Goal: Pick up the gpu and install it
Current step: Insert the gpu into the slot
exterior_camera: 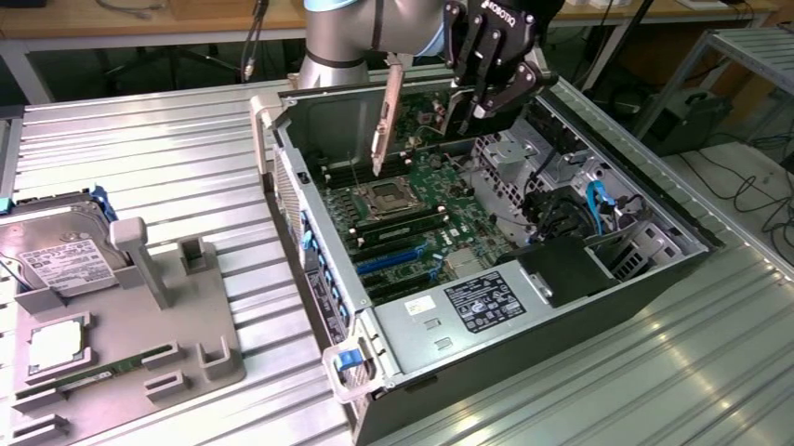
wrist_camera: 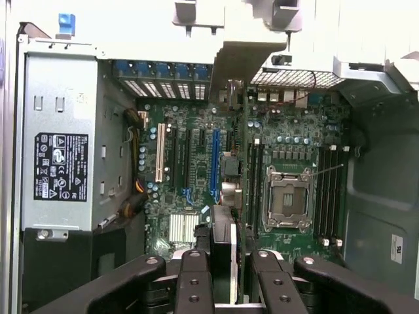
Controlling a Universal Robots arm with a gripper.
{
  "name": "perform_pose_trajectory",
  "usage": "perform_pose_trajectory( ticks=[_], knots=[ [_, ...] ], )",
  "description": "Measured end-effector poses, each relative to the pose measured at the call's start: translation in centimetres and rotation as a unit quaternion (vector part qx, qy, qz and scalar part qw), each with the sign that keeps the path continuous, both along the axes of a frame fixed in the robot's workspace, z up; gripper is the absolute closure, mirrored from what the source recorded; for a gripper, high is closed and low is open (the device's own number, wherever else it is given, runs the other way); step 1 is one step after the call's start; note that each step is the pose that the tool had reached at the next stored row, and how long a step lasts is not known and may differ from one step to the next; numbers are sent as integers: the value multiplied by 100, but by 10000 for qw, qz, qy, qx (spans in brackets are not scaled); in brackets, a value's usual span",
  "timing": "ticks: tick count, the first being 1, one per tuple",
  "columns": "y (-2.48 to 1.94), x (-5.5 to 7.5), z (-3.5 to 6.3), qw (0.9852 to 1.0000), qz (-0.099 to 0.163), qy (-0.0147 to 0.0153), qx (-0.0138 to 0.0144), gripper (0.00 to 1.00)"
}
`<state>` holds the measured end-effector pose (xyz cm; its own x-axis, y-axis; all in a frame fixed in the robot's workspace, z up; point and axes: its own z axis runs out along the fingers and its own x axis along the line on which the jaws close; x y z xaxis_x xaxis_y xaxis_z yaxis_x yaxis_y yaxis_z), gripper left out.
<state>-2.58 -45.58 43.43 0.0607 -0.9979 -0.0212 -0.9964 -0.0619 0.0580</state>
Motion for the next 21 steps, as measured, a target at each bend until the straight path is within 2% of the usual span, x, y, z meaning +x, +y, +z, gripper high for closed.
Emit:
perform_pose_trajectory(
  ticks=[5, 8, 11, 21],
  knots=[
    [1, 0, -8, 10000, 68, -7, 0, 72],
    [0, 1, -25, 10000, 72, -52, -3, 72],
    [0, 0, -39, 9999, 80, -66, -3, 72],
    [0, 0, -61, 9999, 110, -67, -3, 72]
  ],
)
